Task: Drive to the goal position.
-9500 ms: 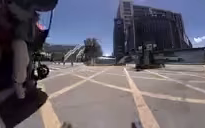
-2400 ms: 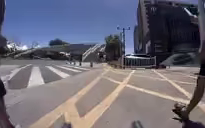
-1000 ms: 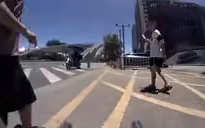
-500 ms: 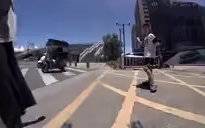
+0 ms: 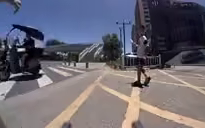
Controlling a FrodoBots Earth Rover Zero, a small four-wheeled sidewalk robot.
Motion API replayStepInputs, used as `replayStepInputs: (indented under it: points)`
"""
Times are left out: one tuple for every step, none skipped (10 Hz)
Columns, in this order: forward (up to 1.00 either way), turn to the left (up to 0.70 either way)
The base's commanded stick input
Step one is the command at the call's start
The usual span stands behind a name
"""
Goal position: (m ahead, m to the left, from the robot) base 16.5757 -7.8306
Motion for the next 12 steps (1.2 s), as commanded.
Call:
replayStepInputs:
  points:
    - [0.45,0.0]
    - [0.45,0.0]
    - [0.45,0.0]
    - [0.45,0.0]
    - [0.45,0.0]
    - [0.45,0.0]
    - [0.45,0.0]
    - [0.45,0.0]
    - [0.45,0.0]
    - [0.45,0.0]
    - [0.45,0.0]
    - [0.45,0.0]
